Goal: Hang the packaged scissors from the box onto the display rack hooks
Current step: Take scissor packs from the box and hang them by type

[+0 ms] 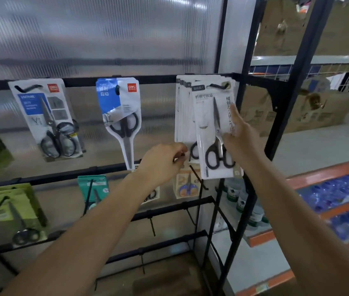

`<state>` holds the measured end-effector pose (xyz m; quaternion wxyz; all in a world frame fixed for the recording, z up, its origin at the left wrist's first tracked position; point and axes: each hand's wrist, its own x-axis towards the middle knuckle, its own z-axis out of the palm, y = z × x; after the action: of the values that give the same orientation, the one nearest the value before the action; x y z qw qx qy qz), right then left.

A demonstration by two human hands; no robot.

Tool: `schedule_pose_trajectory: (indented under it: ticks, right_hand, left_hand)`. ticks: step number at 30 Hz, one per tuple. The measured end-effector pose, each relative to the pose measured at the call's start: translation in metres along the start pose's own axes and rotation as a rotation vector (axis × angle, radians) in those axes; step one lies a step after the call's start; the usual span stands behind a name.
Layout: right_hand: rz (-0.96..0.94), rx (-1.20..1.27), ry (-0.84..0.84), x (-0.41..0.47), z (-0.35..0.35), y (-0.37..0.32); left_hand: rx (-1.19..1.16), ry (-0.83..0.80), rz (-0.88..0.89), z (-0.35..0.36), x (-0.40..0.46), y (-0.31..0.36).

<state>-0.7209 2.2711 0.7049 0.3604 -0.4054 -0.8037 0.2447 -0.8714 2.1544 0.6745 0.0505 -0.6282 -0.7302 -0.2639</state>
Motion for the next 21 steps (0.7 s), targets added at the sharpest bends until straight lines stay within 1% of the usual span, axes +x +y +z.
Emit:
schedule_pose_trajectory:
  ticks: [2,3,5,7,10,13,15,18,21]
  right_hand:
    - [-0.022,-0.100,-0.012,-0.005,0.010,0.008]
    - [-0.047,-0.139,0.010,-0.011,0.016,0.012]
    - [-0.106,-0.147,0.055,-0.025,0.029,0.017]
    - [-0.157,-0.149,0.028,-0.044,0.046,0.020]
    - [-0.223,-0.192,-0.098,-0.077,0.080,0.022]
    - [-0.200,-0.198,-0.292,-0.121,0.120,0.027]
    - [-0.144,-0.199,-0.424,-0.155,0.148,0.036]
    - [-0.026,-0.182,-0.572,-0.207,0.189,0.056]
    - [0.119,-0.164,-0.750,-0.258,0.236,0.078]
  left_hand:
    - [-0.001,-0.010,-0.039,0.006,-0.002,-0.007]
    - [-0.002,-0.015,-0.061,0.010,-0.005,-0.011]
    - [0.020,-0.030,-0.096,0.021,-0.017,-0.021]
    - [0.035,-0.072,-0.120,0.033,-0.037,-0.032]
    - [0.011,-0.189,-0.144,0.051,-0.078,-0.051]
    - [0.008,-0.271,-0.188,0.069,-0.130,-0.077]
    - [-0.007,-0.351,-0.240,0.081,-0.170,-0.099]
    - [-0.016,-0.467,-0.320,0.096,-0.236,-0.136]
    - [-0.055,-0.558,-0.451,0.118,-0.306,-0.174]
